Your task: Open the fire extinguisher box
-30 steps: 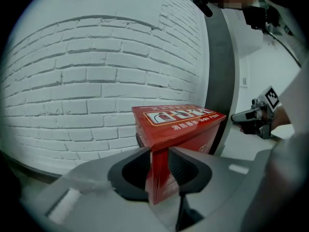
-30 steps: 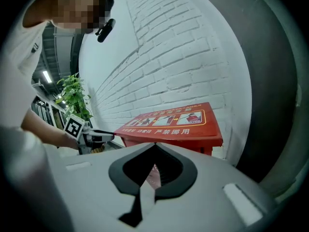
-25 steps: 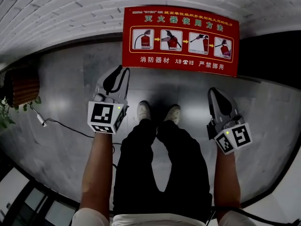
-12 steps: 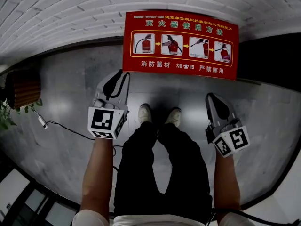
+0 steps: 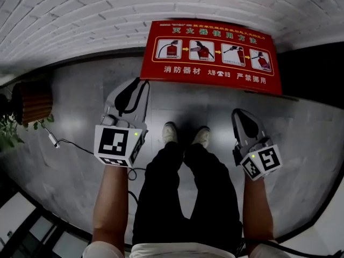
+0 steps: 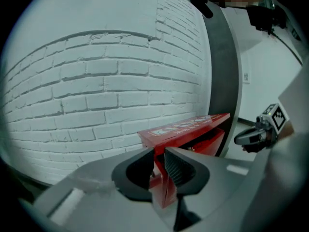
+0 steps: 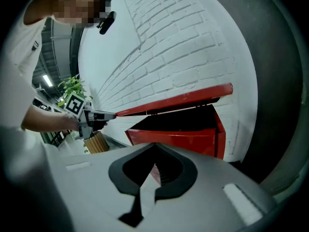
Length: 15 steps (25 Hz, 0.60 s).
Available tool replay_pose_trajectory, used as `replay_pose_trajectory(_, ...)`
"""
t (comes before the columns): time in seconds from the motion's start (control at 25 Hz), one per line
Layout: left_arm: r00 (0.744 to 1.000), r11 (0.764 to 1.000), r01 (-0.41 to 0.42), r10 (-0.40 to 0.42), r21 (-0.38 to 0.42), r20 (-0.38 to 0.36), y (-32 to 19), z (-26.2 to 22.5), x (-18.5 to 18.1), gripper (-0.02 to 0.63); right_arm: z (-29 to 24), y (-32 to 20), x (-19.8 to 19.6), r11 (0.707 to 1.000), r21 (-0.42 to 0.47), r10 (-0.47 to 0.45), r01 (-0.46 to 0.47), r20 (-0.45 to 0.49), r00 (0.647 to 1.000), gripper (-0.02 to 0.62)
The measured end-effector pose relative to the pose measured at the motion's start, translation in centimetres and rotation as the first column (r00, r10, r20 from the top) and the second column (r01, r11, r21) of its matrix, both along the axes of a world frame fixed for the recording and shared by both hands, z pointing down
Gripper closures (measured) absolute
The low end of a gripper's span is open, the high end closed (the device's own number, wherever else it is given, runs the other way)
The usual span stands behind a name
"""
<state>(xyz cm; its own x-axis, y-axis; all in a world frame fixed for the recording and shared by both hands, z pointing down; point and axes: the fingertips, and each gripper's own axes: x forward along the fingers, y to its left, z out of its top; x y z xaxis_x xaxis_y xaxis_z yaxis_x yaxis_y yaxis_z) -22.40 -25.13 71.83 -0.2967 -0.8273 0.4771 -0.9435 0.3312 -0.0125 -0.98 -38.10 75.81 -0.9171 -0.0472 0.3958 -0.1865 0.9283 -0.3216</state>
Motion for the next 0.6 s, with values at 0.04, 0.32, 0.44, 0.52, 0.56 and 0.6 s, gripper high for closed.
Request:
replay_pose_trajectory(0.04, 1.0, 1.0, 0.008, -0.008, 0.01, -0.006, -0.4, -1.5, -0.5, 0.528, -0.8, -0.1, -0.2, 1.0, -0.002, -0.002, 0.002, -0.003, 1.0, 0.592)
replay_pose_trajectory(0.32, 0.999, 0.992, 0.03, -0.035, 0.119, 0.041, -5.2, -10.2, -6.0, 0.529, -3.9, -0.7, -1.7, 1.0, 0.006, -0.001, 0.001, 0.01, 1.0, 0.592)
replay_pose_trajectory(0.44, 0.997, 0.985, 0.05, -0.059, 0.163, 0.054, -7.4, -12.2, -8.7, 0.529, -4.3, -0.6, -1.8, 1.0, 0.004, 0.0, 0.0, 0.009, 1.0, 0.593)
replay_pose_trajectory(0.52, 0.995, 0.978, 0.08, -0.091, 0.194, 0.051, -8.9, -13.0, -10.3, 0.531, -4.3, -0.8, -1.7, 1.0, 0.001, 0.006, -0.006, 0.0, 1.0, 0.594)
replay_pose_trajectory(0.56, 0.993, 0.974, 0.096, -0.108, 0.203, 0.051, -9.5, -13.3, -11.0, 0.532, -4.3, -0.8, -1.6, 1.0, -0.003, 0.01, -0.01, -0.005, 1.0, 0.592)
replay_pose_trajectory(0.6, 0.991, 0.971, 0.112, -0.125, 0.211, 0.048, -10.1, -13.4, -11.7, 0.532, -4.4, -0.9, -1.5, 1.0, -0.008, 0.013, -0.013, -0.009, 1.0, 0.592)
